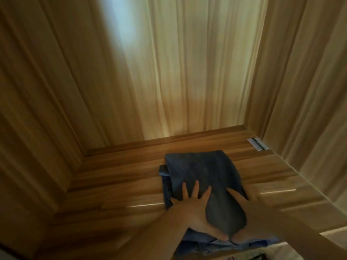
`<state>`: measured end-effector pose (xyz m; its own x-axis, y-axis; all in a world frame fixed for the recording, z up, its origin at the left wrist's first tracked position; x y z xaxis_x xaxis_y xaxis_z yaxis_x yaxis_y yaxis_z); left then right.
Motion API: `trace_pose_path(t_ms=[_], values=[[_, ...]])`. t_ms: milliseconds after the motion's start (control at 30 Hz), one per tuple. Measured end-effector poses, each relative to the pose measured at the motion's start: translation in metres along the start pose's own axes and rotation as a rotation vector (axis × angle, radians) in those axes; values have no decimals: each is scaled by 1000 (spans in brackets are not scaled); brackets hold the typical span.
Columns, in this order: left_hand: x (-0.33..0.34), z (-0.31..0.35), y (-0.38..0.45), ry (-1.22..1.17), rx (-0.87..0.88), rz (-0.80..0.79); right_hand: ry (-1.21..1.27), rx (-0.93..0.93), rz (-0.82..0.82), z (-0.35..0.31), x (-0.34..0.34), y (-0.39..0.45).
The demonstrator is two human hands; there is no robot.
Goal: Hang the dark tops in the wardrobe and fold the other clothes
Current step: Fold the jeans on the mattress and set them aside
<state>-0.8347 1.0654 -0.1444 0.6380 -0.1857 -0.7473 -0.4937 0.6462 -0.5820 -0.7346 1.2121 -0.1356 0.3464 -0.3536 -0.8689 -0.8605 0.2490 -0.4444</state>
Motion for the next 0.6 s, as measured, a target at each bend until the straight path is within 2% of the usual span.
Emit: trace_pose_path(t_ms=[67, 167, 267, 367, 433, 500, 600], values=[[1, 3, 0, 74, 12, -100, -10, -38, -25, -7, 3, 9], [-6, 0, 5, 135, -30, -87, -40, -67, 68, -11, -1, 28], [-29, -1, 13, 209, -45, 51, -41, -101, 159, -12, -16, 50], [-58, -9, 26, 309, -88, 249, -89, -88, 325, -25, -41, 82], [-63, -21, 35, 251, -130, 331, -118, -40, 434, -38, -54, 100], [-59, -36, 44, 173, -138, 361, -89, -9, 476, -48, -56, 116], [-55, -54, 53, 199, -107, 372, -56, 17, 472, -45, -51, 133]])
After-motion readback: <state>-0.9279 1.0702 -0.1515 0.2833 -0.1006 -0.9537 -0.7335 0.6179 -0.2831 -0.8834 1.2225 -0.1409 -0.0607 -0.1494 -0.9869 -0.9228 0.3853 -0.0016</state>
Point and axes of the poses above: each hand's wrist, its own y-axis towards the middle knuckle, its own x-axis out of the palm, z = x × y, the point moved 6 cm from there along y, towards the middle knuckle, and after that the axes turned 2 degrees about -y, right-handed, at the moved point
